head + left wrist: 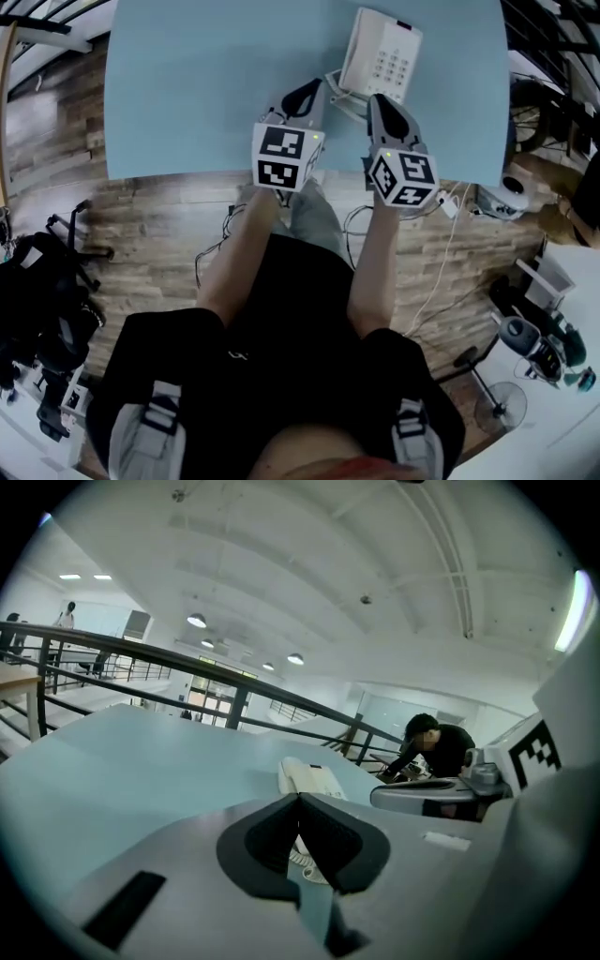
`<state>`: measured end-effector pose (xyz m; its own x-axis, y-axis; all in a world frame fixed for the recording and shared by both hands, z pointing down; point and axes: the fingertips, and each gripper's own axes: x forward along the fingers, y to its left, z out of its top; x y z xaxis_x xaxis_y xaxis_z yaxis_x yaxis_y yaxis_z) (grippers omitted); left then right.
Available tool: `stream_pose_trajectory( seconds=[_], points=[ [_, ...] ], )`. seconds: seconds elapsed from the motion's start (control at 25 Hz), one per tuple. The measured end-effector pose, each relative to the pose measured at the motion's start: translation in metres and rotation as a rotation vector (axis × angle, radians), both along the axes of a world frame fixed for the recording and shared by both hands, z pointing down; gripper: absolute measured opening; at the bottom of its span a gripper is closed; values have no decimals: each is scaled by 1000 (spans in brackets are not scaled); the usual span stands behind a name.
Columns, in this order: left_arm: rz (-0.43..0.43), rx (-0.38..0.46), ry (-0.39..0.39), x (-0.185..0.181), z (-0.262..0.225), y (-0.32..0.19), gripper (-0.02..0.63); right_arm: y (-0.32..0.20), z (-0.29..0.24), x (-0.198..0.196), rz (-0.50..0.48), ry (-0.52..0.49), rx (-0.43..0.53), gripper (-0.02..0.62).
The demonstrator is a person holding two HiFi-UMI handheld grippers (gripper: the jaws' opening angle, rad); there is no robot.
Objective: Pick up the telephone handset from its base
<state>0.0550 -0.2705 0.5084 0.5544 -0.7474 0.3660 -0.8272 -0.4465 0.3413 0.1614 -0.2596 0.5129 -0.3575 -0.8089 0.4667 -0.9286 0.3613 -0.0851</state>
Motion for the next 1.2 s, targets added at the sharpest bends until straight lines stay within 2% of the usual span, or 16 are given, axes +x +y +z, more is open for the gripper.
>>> stream_pose_trajectory(
  seconds=[0.08, 0.16, 0.2, 0.32, 0.44, 0.52, 0.72, 0.96, 1.2],
  points=[
    [4, -13, -8, 4, 6, 1, 0, -11, 13, 11, -14, 9, -40, 10],
    [-7, -23, -10, 3, 10, -1, 0, -24, 25, 17, -53, 58, -85, 115],
    [-18, -27, -10, 1, 12, -3, 0, -31, 31, 18, -76, 91, -102, 133],
    [-44, -42, -15, -3, 20, -9, 0, -55, 44, 19, -125, 143, -121, 135],
    [-62, -63, -16, -5, 29, -11, 0, -78, 55, 21, -145, 111, -163, 153],
    [-70, -72, -18, -7, 34, -13, 0, -91, 65, 18, -150, 49, -221, 212],
    [-92, -82, -13, -15, 38, -17, 0, -106, 84, 10, -150, -63, -329, 213],
    [-106, -85, -3, -20, 39, -20, 0, -111, 85, -4, -151, -235, -385, 216],
    [-111, -70, 1, -20, 31, -27, 0, -112, 84, -19, -160, -284, -408, 148]
  ],
)
